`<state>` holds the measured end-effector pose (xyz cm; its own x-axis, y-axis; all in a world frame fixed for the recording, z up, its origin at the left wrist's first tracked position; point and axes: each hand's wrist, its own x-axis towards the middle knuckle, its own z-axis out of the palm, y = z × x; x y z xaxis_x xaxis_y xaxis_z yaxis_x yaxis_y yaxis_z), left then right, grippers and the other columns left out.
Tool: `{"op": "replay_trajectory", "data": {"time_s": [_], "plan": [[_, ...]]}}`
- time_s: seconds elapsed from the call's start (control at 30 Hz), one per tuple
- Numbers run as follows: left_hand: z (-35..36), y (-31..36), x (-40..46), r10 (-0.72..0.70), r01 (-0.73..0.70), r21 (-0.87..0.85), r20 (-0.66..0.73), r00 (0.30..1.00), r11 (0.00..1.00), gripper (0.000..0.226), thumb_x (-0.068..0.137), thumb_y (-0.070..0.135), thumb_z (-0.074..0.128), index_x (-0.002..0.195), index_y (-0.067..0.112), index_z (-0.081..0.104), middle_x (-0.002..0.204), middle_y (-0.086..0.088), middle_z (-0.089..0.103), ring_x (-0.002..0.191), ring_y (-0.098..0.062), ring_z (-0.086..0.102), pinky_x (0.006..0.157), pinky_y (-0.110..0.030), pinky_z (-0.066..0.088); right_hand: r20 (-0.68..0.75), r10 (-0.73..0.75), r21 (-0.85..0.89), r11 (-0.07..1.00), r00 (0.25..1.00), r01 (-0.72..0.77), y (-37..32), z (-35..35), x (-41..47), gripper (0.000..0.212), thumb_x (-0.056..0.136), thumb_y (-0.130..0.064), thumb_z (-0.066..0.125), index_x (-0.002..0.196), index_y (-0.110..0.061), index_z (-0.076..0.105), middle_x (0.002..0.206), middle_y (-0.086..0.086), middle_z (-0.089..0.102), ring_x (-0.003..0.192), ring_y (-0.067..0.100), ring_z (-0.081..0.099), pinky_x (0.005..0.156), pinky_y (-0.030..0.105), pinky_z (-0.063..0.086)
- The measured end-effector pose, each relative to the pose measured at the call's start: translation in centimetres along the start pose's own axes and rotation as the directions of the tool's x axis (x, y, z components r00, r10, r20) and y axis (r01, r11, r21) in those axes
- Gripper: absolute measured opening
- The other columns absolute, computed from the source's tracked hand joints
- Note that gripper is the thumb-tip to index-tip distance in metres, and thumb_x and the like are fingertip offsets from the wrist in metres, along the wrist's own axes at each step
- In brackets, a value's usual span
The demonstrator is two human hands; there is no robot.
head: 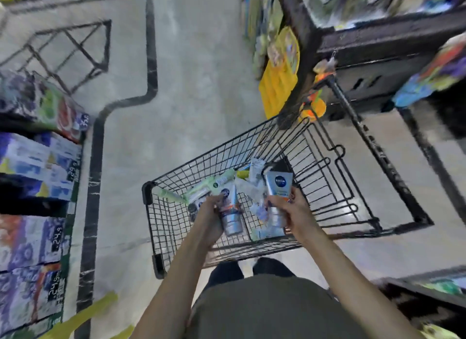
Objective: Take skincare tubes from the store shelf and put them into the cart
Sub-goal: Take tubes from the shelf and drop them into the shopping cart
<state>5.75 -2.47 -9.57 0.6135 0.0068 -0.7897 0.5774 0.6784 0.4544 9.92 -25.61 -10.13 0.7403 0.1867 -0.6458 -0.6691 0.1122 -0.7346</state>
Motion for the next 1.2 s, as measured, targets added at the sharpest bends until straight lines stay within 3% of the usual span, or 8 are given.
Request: {"op": "replay_trajectory", "data": {"time_s": [0.13,0.23,0.4,0.57,0.77,0.97,1.07,1.2], "plan": [[0.5,1.0,-3.3,0.022,-0.042,0.110,0.182,0.983,0.993,0.058,0.077,-0.009,0.059,0.134,-0.001,0.048,0.121,-0.031,0.058,0.106,-0.040,0.057,0.092,-0.053,0.052,-0.007,-0.097,0.069,0.993,0.995,0.098,-0.9,0.7,-4.5,0.067,0.071,-0.030,0.092,0.129,-0.017,0.061,0.117,0.020,0.072,0.097,0.033,0.072,0.088,0.058,0.057],[0.8,1.8,-5.0,0.039,-0.094,0.248,0.217,0.975,0.964,0.053,0.088,-0.007,0.062,0.138,0.004,0.051,0.131,-0.030,0.061,0.105,-0.039,0.063,0.089,-0.051,0.056,-0.063,-0.162,0.189,0.967,0.985,0.171,0.1,1.8,-7.7,0.054,0.083,-0.023,0.078,0.131,-0.010,0.058,0.118,0.028,0.070,0.092,0.035,0.073,0.077,0.046,0.061],[1.3,1.6,-8.9,0.027,-0.159,0.362,0.342,0.939,0.918,0.043,0.092,0.010,0.064,0.134,0.016,0.056,0.124,-0.022,0.069,0.108,-0.038,0.068,0.083,-0.051,0.059,-0.160,-0.218,0.406,0.874,0.963,0.265,3.4,3.3,-12.6,0.042,0.097,-0.011,0.064,0.138,-0.012,0.054,0.129,0.027,0.067,0.116,0.052,0.063,0.096,0.067,0.051],[1.5,-1.4,-10.9,-0.035,-0.223,0.482,0.470,0.882,0.848,0.034,0.106,0.021,0.051,0.140,0.029,0.048,0.120,-0.013,0.073,0.096,-0.030,0.073,0.077,-0.047,0.057,-0.415,-0.268,0.433,0.783,0.870,0.447,6.5,3.6,-19.1,0.050,0.085,-0.014,0.075,0.131,-0.004,0.059,0.109,0.022,0.070,0.087,0.035,0.068,0.070,0.044,0.062],[2.1,-6.4,-14.0,-0.207,-0.180,0.581,0.536,0.819,0.793,0.041,0.100,0.031,0.060,0.139,0.031,0.050,0.121,-0.018,0.071,0.092,-0.034,0.071,0.071,-0.045,0.059,-0.608,-0.279,0.343,0.752,0.743,0.563,10.3,3.0,-27.2,0.092,0.051,-0.048,0.099,0.127,-0.010,0.063,0.112,0.020,0.074,0.090,0.034,0.071,0.080,0.044,0.059],[3.6,-11.9,-17.4,-0.378,-0.274,0.676,0.650,0.659,0.683,0.071,0.070,-0.005,0.074,0.135,0.011,0.050,0.115,-0.019,0.072,0.095,-0.040,0.070,0.076,-0.049,0.057,-0.759,-0.215,0.338,0.676,0.614,0.655,14.6,1.7,-34.4,0.052,0.083,-0.002,0.074,0.132,-0.005,0.057,0.117,0.025,0.071,0.096,0.042,0.071,0.086,0.051,0.057],[4.4,-14.8,-19.3,-0.459,-0.308,0.710,0.665,0.590,0.633,0.070,0.071,-0.011,0.073,0.135,0.008,0.052,0.123,-0.024,0.068,0.102,-0.041,0.069,0.090,-0.059,0.052,-0.804,-0.195,0.318,0.656,0.561,0.684,16.6,1.1,-38.0,0.055,0.079,-0.001,0.076,0.130,-0.007,0.058,0.118,0.026,0.071,0.093,0.040,0.073,0.086,0.050,0.057],[5.4,-19.0,-23.0,-0.547,-0.329,0.737,0.665,0.509,0.590,0.068,0.069,-0.008,0.073,0.133,0.010,0.055,0.123,-0.023,0.069,0.099,-0.036,0.072,0.085,-0.051,0.054,-0.864,-0.158,0.295,0.611,0.478,0.735,19.8,0.6,-43.0,0.051,0.083,0.003,0.074,0.131,-0.009,0.059,0.117,0.020,0.073,0.092,0.033,0.075,0.084,0.046,0.060]]}}
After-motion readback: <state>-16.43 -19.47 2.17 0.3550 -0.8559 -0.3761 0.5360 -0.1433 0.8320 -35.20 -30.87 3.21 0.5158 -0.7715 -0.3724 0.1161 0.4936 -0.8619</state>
